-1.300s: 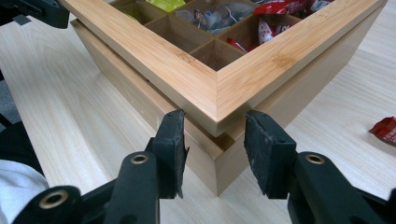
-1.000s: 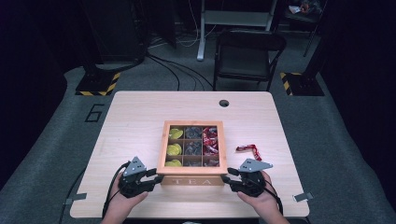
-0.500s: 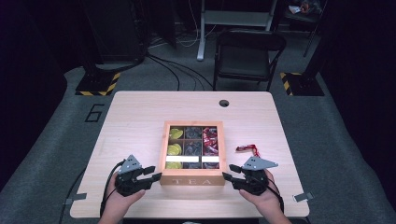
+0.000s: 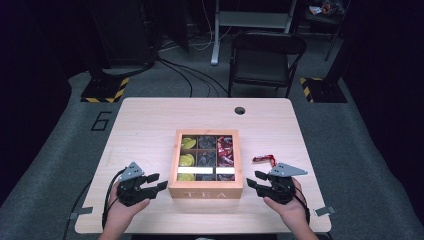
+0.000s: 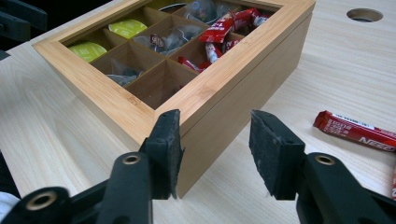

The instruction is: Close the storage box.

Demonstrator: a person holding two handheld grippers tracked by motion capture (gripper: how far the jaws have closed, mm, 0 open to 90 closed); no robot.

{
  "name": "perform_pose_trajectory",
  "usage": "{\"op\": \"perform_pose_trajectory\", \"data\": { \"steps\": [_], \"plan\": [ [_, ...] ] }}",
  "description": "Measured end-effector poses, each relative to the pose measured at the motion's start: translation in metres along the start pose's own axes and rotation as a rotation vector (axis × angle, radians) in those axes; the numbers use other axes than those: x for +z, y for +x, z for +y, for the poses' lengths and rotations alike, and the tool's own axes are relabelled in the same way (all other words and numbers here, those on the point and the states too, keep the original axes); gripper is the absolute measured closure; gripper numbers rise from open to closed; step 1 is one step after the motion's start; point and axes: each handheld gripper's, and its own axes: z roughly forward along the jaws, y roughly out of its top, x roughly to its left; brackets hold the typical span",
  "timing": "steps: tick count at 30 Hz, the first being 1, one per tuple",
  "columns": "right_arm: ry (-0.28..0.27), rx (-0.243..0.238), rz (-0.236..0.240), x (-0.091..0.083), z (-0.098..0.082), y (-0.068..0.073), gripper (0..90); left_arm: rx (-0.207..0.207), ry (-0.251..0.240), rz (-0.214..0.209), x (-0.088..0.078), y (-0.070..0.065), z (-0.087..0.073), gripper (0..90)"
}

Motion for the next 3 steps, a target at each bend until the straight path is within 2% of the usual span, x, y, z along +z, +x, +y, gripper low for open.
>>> {"op": "perform_pose_trajectory", "data": {
  "steps": [1,3],
  "plan": [
    [-0.007,0.006,0.009,-0.0007,0.0001,-0.0004,49.9,0.002,-0.001,0.0,0.0002,-0.0003,-0.0004,47.5],
    [-0.022,0.001,0.065,-0.0025,0.0015,-0.0005,45.9,0.014,-0.006,-0.008,-0.0006,-0.0007,-0.0004,46.2]
  ]
}}
